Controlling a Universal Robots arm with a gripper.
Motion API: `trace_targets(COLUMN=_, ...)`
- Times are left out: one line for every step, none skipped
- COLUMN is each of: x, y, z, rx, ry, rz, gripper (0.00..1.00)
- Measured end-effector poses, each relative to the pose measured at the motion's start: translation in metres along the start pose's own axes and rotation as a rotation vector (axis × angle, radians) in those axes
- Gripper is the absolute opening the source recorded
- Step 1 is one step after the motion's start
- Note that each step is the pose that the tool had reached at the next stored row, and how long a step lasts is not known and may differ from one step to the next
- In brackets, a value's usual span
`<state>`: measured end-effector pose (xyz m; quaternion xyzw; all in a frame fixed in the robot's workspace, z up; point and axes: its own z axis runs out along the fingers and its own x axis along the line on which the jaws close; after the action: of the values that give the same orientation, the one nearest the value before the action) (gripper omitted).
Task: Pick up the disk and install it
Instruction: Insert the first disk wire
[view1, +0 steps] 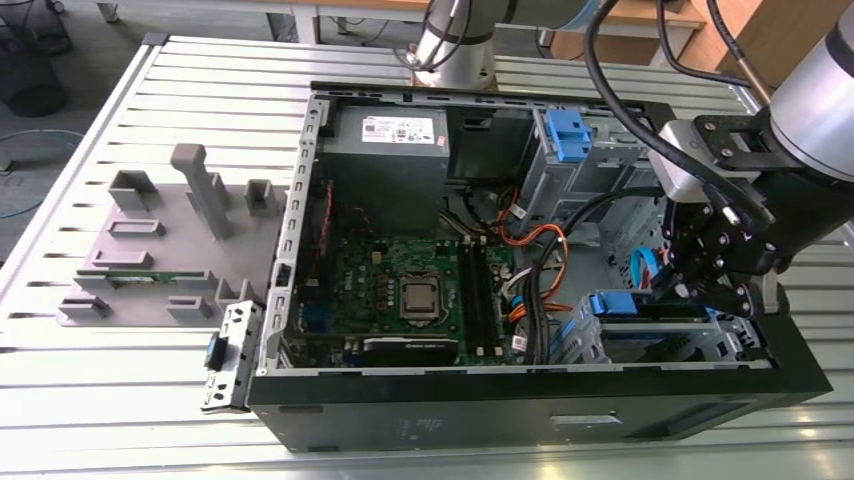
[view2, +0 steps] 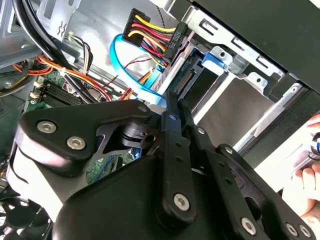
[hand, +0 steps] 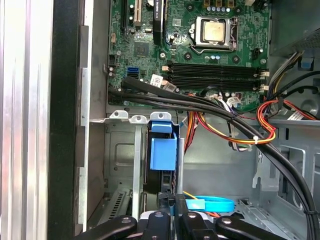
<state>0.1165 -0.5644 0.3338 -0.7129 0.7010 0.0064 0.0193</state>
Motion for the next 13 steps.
trace_targets(x=0.0, y=0.0, z=0.0003, rx=0.0, ry=0.0001, rz=0.0, gripper=0.16)
trace_targets(x=0.0, y=0.0, z=0.0004, rx=0.0, ry=0.0003, rz=0.0, gripper=0.16)
trace_targets(x=0.0, y=0.0, z=0.0004, rx=0.0, ry=0.0003, rz=0.0, gripper=0.16)
trace_targets(x=0.0, y=0.0, z=0.0004, rx=0.0, ry=0.0003, rz=0.0, gripper=0.16)
trace_targets(x=0.0, y=0.0, z=0.0005, rx=0.0, ry=0.0001, rz=0.0, gripper=0.16)
trace_targets(x=0.0, y=0.0, z=0.0008, rx=0.0, ry=0.0, rz=0.0, gripper=0.16)
trace_targets(x=0.0, y=0.0, z=0.0017, rx=0.0, ry=-0.0004, rz=0.0, gripper=0.16)
trace_targets(x=0.0001, y=0.0, z=0.0023, rx=0.0, ry=-0.0002, rz=0.0, gripper=0.16)
trace_targets(x=0.0001, y=0.0001, z=0.0025, rx=0.0, ry=0.0001, rz=0.0, gripper=0.16)
trace_targets(x=0.0001, y=0.0, z=0.0026, rx=0.0, ry=0.0003, rz=0.0, gripper=0.16)
trace_targets(x=0.0001, y=0.0001, z=0.0025, rx=0.0, ry=0.0004, rz=0.0, gripper=0.16)
trace_targets(x=0.0001, y=0.0001, z=0.0026, rx=0.0, ry=0.0003, rz=0.0, gripper=0.16)
trace_targets(x=0.0001, y=0.0001, z=0.0029, rx=0.0, ry=0.0002, rz=0.0, gripper=0.16)
